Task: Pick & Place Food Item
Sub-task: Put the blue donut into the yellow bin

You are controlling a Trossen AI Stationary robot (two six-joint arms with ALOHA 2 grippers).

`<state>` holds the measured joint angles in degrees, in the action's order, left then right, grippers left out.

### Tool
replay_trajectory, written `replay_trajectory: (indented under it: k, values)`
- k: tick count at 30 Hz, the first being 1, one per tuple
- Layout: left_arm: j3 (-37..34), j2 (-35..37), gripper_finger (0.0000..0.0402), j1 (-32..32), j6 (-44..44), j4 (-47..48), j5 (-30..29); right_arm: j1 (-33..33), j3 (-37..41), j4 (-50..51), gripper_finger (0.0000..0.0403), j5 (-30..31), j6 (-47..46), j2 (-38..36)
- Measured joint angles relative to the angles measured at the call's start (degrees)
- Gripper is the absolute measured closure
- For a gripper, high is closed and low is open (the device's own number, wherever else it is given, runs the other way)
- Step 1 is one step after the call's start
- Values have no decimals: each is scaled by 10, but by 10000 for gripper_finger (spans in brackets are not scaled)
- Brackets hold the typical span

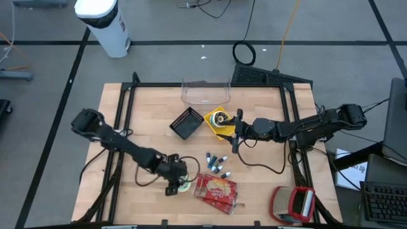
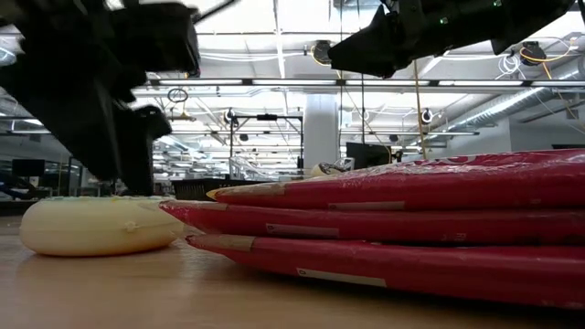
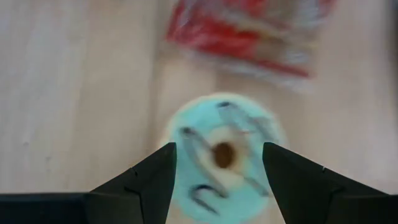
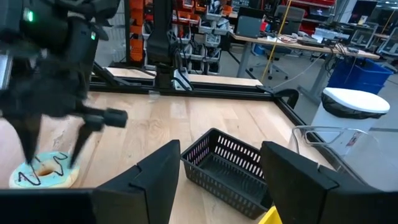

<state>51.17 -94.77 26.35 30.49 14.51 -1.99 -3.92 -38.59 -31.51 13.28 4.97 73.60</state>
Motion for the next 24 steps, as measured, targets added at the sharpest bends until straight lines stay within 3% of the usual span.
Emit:
replay_trajectory:
  k: [8, 15, 18, 24]
  values:
    - [14, -54, 160, -14, 11, 38, 3, -8, 0, 0, 196, -1, -8, 0]
    - [14, -54, 172, -18, -59, 55, 3, -7, 0, 0, 198, 0, -7, 0]
    - [13, -44, 213, -22, -91, 59, -2, -7, 0, 0, 200, 0, -8, 0]
    - [12, -13, 340, -41, -136, 78, -31, -7, 0, 0, 202, 0, -8, 0]
